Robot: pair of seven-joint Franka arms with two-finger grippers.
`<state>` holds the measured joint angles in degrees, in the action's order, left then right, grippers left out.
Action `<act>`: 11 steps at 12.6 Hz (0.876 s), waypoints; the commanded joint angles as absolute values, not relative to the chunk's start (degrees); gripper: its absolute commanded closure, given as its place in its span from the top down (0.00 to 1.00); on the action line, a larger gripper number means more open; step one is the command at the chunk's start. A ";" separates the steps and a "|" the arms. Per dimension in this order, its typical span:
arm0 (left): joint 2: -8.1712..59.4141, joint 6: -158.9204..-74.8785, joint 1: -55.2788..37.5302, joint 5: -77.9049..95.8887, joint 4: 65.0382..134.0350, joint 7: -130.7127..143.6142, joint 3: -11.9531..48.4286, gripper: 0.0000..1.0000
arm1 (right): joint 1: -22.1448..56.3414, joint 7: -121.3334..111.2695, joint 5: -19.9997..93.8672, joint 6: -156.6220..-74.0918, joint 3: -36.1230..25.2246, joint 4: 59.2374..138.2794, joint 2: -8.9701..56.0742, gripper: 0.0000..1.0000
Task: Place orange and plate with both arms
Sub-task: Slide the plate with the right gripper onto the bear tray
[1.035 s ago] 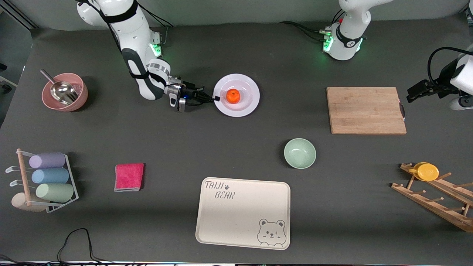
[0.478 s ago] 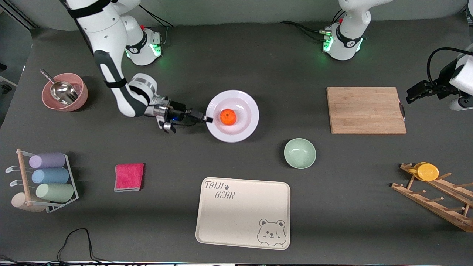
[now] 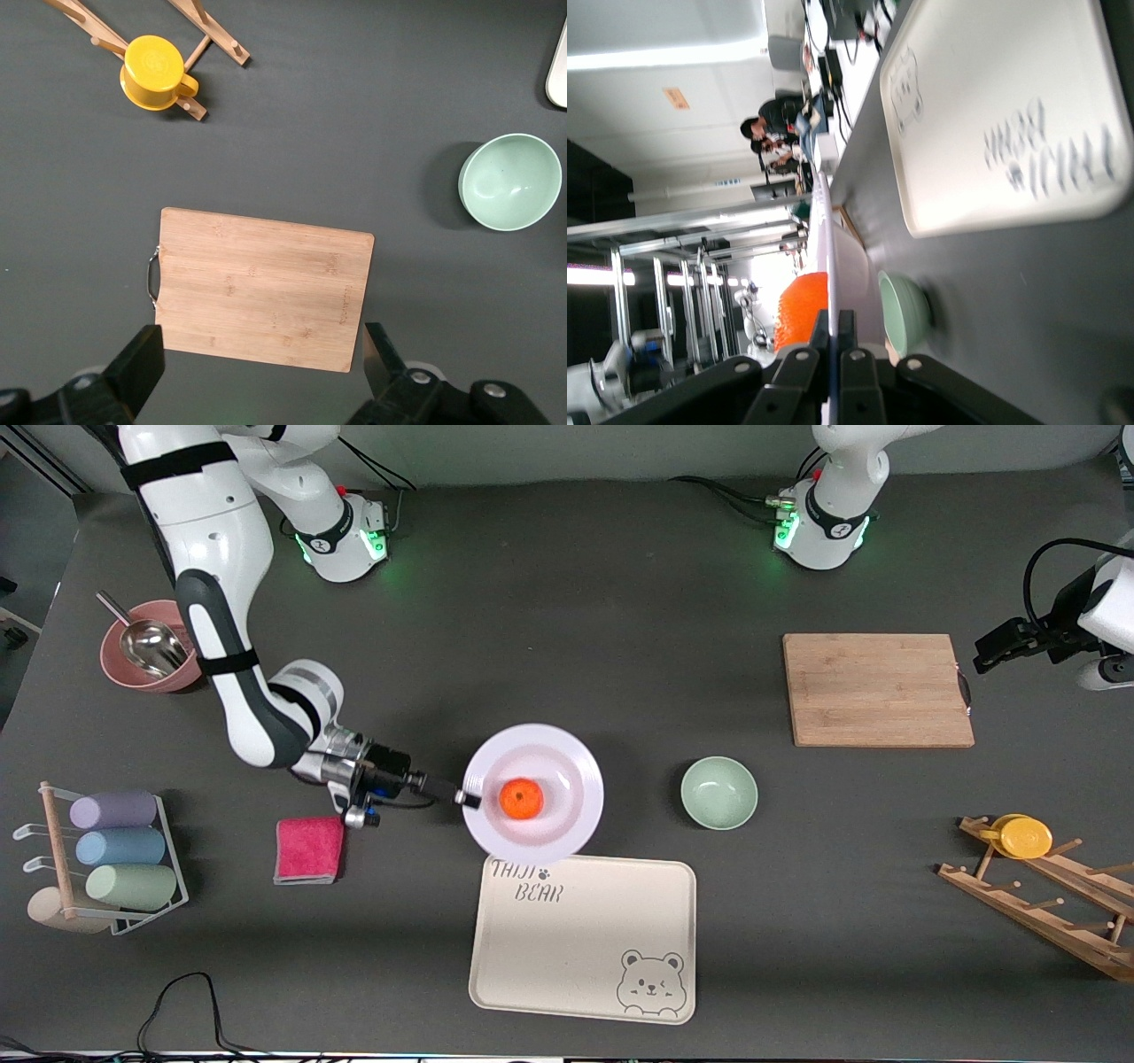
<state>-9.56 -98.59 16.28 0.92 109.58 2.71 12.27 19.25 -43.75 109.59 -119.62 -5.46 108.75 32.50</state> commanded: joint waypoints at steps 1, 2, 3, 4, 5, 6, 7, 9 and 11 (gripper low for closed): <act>-10.81 -98.96 15.91 1.49 110.21 2.29 11.87 1.00 | 19.42 -37.01 107.84 -122.51 -6.15 88.75 45.49 0.00; -10.72 -99.05 16.00 1.49 110.13 2.29 11.87 1.00 | 19.25 -34.39 107.75 -122.87 -6.24 82.85 49.36 0.00; -10.72 -99.05 16.00 1.49 110.13 2.29 11.87 1.00 | 19.25 -31.41 107.32 -123.13 -6.50 76.96 52.96 0.00; -10.72 -99.05 16.08 1.49 110.13 2.29 11.87 1.00 | 19.25 -29.64 106.10 -124.61 -7.20 71.16 56.48 0.00; -10.72 -98.97 16.17 1.49 109.95 2.29 11.87 1.00 | 19.25 -28.84 105.30 -125.67 -7.21 66.58 59.82 0.00; -10.72 -98.88 16.17 1.49 110.04 2.29 11.87 1.00 | 19.34 -27.87 105.29 -126.29 -7.21 63.31 62.99 0.00; -10.72 -98.79 16.17 1.49 109.95 2.29 11.87 1.00 | 19.42 -28.21 105.29 -126.73 -7.21 60.24 65.89 0.00; -10.81 -98.61 16.00 1.49 109.95 2.37 11.87 1.00 | 19.77 -28.48 105.38 -128.13 -6.95 57.40 68.90 0.00; -10.81 -98.53 16.00 1.49 109.95 2.37 11.87 1.00 | 21.00 -29.96 105.90 -130.95 -6.68 55.56 71.09 0.00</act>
<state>-9.60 -98.61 16.28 0.93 109.54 2.71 12.17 19.91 -31.37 106.57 -128.44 -6.80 61.45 67.75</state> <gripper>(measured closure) 0.000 0.952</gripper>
